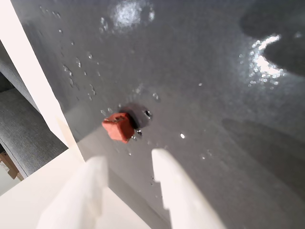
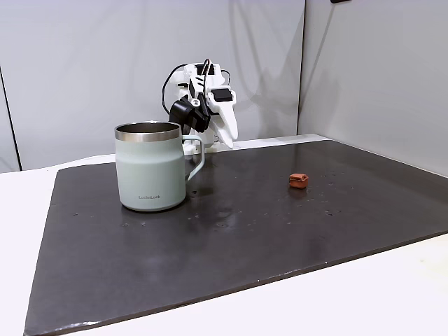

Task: Grasp a cube and put it in the cup.

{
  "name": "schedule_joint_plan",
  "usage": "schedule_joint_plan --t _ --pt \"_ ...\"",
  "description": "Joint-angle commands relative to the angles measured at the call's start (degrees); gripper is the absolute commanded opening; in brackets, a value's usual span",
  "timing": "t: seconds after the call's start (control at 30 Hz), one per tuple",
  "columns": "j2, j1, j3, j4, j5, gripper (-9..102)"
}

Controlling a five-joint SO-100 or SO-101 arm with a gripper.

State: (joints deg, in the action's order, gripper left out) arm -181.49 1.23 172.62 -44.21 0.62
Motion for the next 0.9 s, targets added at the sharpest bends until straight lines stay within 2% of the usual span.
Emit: schedule_joint_plan --t 0.0,0.67,0.87 --pt "-0.5 0.2 -0.4 1.5 -0.5 0" --pt "-0.6 0.7 -0.7 1.8 0.8 0" --pt "0.0 0.7 -8.6 -3.0 2.8 0"
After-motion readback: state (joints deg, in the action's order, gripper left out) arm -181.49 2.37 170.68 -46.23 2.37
